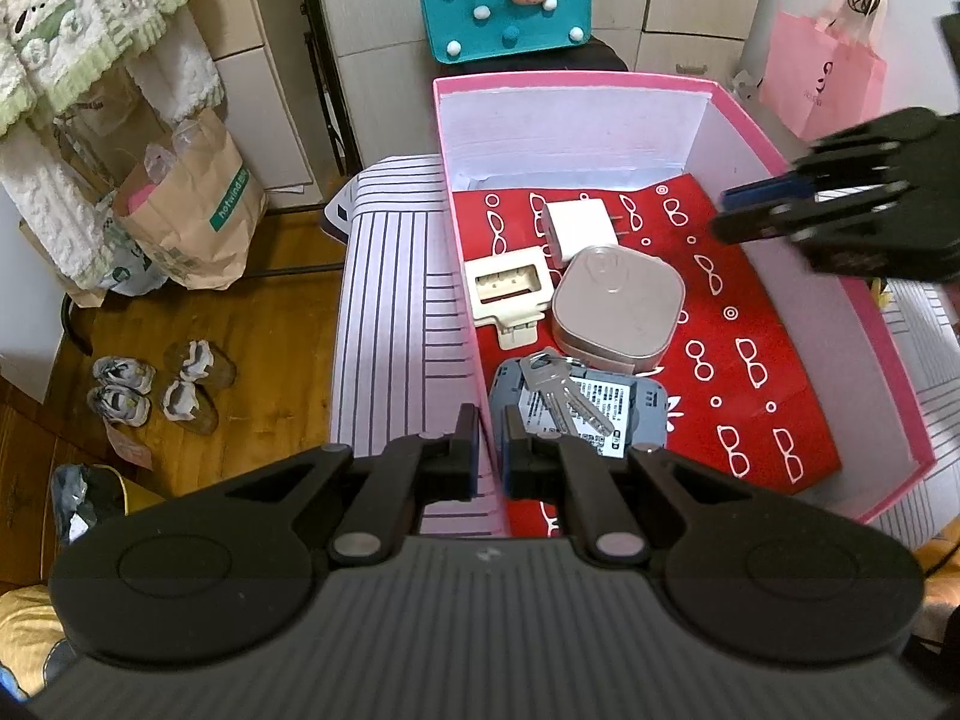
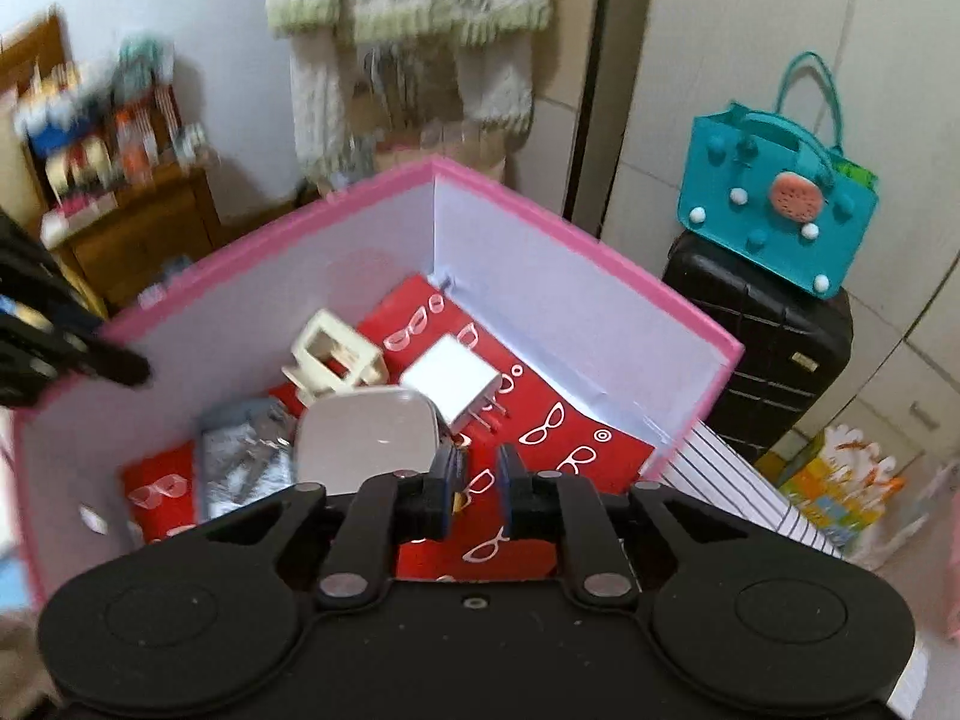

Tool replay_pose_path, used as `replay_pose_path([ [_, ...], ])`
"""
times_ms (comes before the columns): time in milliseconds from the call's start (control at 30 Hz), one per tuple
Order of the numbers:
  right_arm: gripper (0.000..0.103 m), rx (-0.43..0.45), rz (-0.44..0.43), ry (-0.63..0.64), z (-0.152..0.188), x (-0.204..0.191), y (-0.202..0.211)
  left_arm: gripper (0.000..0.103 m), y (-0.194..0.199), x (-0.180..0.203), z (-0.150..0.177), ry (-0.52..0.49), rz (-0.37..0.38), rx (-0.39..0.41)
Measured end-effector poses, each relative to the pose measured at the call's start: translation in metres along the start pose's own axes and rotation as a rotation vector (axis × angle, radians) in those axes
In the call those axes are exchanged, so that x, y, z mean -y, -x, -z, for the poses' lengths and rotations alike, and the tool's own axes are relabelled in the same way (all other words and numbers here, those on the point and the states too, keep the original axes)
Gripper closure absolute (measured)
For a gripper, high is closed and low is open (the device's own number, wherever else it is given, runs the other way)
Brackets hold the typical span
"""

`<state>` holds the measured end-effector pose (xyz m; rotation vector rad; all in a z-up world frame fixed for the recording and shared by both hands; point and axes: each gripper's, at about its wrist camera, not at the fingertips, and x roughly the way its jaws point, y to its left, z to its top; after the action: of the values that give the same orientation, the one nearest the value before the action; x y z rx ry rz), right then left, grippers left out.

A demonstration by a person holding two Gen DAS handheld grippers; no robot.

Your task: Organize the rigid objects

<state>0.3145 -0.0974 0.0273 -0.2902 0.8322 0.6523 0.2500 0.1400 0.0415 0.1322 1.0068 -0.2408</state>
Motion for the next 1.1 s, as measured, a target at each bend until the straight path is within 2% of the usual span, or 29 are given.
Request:
replay_pose_path([
  [100, 0.084, 0.041, -0.111, -0.112, 0.011, 0.017, 0.031, 0.097, 0.001, -0.001, 0.002, 0.010, 0.004, 0.010],
  [167, 0.084, 0.075, -0.130, -0.141, 0.024, 0.021, 0.053, 0.097, 0.001, -0.001, 0.002, 0.014, 0.002, 0.014],
  [300, 0.078, 0.136, -0.067, -0.144, 0.060, 0.023, 0.090, 0.097, 0.001, 0.000, 0.003, 0.019, -0.010, 0.021],
  [433, 0.075, 0.140, 0.027, -0.149, 0.098, 0.029, 0.103, 0.097, 0.001, 0.003, 0.004, 0.022, -0.022, 0.027],
  [533, 0.068, 0.130, 0.018, -0.202, 0.127, 0.038, 0.101, 0.097, 0.001, 0.003, 0.004, 0.029, -0.025, 0.026],
  [633, 0.065, 0.124, 0.001, -0.279, 0.154, 0.042, 0.089, 0.097, 0.001, 0.002, 0.004, 0.035, -0.027, 0.029],
  [800, 0.044, 0.139, 0.059, -0.375, 0.191, 0.040, 0.069, 0.096, 0.002, 0.001, 0.003, 0.047, -0.025, 0.022],
  [833, 0.039, 0.141, 0.077, -0.363, 0.195, 0.038, 0.063, 0.096, 0.002, 0.001, 0.003, 0.039, -0.029, 0.020],
  [900, 0.038, 0.155, 0.111, -0.365, 0.203, 0.037, 0.055, 0.096, 0.003, 0.003, 0.003, 0.028, -0.032, 0.014],
  [1000, 0.028, 0.192, 0.055, -0.432, 0.210, 0.042, 0.050, 0.096, 0.003, 0.004, 0.002, 0.018, -0.033, 0.013],
  [1100, 0.020, 0.199, 0.056, -0.402, 0.205, 0.035, 0.043, 0.096, 0.002, 0.004, 0.003, 0.021, -0.031, 0.018],
])
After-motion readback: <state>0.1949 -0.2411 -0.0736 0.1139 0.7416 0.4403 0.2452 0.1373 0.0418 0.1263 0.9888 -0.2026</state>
